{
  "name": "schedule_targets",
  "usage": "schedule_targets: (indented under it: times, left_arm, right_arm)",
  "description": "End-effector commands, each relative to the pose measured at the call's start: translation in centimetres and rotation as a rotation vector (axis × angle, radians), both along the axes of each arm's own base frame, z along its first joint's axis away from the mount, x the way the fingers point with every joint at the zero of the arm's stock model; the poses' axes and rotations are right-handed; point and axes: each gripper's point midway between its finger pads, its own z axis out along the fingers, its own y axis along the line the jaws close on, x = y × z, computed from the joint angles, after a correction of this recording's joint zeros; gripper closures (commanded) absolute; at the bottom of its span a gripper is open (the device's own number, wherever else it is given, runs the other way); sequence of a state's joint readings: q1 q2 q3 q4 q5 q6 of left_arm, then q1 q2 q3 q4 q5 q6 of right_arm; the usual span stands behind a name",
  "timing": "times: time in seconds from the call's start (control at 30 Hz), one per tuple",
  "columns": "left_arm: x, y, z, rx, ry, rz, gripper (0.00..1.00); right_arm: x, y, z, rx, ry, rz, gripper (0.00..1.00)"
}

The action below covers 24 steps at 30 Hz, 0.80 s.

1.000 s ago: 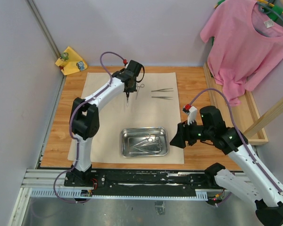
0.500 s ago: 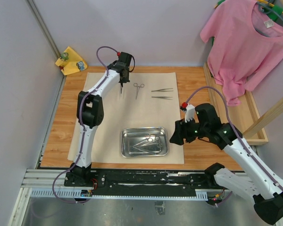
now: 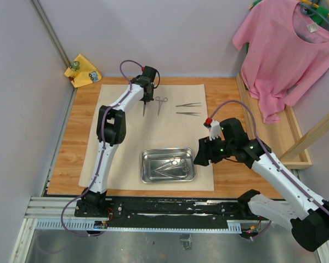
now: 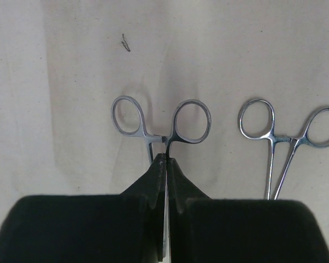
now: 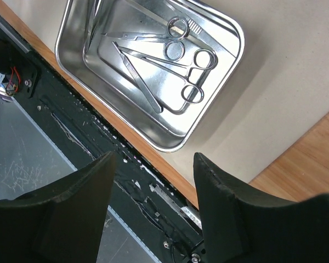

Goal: Open and lay out the surgical kit
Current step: Place the medical item in the surgical kit.

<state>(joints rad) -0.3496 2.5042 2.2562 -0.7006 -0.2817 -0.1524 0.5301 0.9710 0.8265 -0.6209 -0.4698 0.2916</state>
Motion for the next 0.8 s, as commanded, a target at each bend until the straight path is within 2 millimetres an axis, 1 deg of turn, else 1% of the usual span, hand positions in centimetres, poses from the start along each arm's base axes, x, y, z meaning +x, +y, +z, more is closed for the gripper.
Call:
schedule_targets:
  times: [0.0, 0.1, 0.17, 0.2, 0.23, 0.3, 0.4, 0.47, 0.53, 0.6, 0.7, 0.77]
  left_arm:
    - [1.1, 0.3, 0.3, -0.003, -0.022, -0.004, 0.99]
    - [1.3, 0.5, -0.1, 0.004, -0.022, 0.004, 0.98]
    - [1.4, 0.7, -0.3, 0.008, -0.022, 0.008, 0.94]
    - [1.4, 0.7, -0.3, 0.009, -0.022, 0.005, 0.91]
    - [1.4, 0.7, -0.3, 0.009, -0.022, 0.005, 0.86]
    - [1.4, 0.4, -0.2, -0.002, -0.021, -0.007, 0.71]
    - [1.4, -0.2, 0.4, -0.034, -0.027, -0.021, 0.62]
    - [1.4, -0.5, 1.2, -0.057, -0.036, -0.027, 0.59]
    - [1.4, -0.9, 2.3, -0.086, -0.051, -0.031, 0.59]
    - [1.4, -1.5, 4.2, -0.131, -0.076, -0.027, 0.59]
    - [0.9, -3.2, 8.4, -0.228, -0.122, -0.056, 0.58]
    - [-0.3, -4.5, 11.3, -0.264, -0.153, -0.077, 0.57]
  right_arm:
    - [0.7, 0.2, -0.2, 0.017, -0.002, -0.012, 0.40]
    - [0.8, 0.3, -0.5, 0.014, 0.007, -0.012, 0.40]
    - [0.8, 0.3, -0.6, 0.013, 0.012, -0.011, 0.40]
    - [0.8, 0.3, -0.6, 0.014, 0.013, -0.011, 0.40]
    - [0.8, 0.4, -0.6, 0.015, 0.013, -0.009, 0.40]
    - [0.8, 0.5, -0.7, 0.018, 0.017, -0.009, 0.40]
    - [0.8, 0.6, -0.9, 0.024, 0.025, -0.008, 0.40]
    - [0.8, 0.7, -0.8, 0.029, 0.030, -0.008, 0.40]
    - [0.8, 0.8, -0.7, 0.034, 0.030, -0.004, 0.40]
    - [0.8, 0.9, -0.5, 0.042, 0.029, -0.004, 0.40]
    - [0.9, 1.1, -0.1, 0.050, 0.022, 0.001, 0.40]
    - [1.1, 1.1, 0.3, 0.055, 0.013, 0.000, 0.40]
